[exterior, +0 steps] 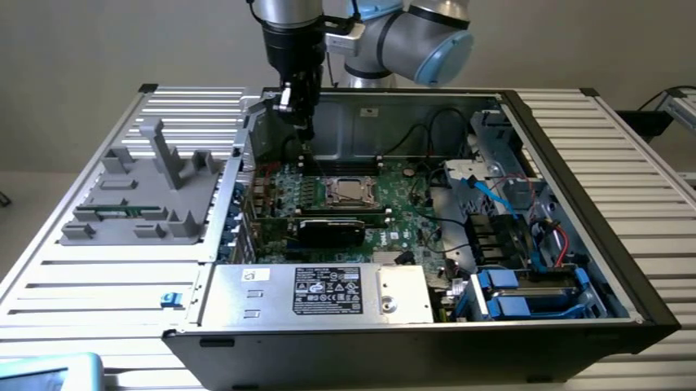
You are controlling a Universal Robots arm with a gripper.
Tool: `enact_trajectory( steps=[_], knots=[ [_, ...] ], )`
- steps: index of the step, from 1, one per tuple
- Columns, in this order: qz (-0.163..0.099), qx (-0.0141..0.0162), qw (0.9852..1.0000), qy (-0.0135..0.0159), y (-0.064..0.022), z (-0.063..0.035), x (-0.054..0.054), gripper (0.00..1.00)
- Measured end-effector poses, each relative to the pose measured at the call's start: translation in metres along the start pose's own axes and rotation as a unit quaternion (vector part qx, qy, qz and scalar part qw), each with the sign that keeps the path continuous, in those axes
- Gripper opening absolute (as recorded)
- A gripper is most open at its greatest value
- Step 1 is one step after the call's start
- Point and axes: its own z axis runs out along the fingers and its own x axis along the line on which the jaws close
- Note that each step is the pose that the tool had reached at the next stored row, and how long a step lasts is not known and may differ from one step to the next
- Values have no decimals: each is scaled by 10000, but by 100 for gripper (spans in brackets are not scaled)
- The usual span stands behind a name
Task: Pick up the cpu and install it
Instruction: 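Close the cpu cover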
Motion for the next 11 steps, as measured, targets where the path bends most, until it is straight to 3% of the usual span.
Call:
enact_trajectory(
  steps=[6,11],
  knots=[
    [446,-10,9990,-16,0,2,0,11],
    [825,-19,9966,-30,0,3,0,11]
  ],
)
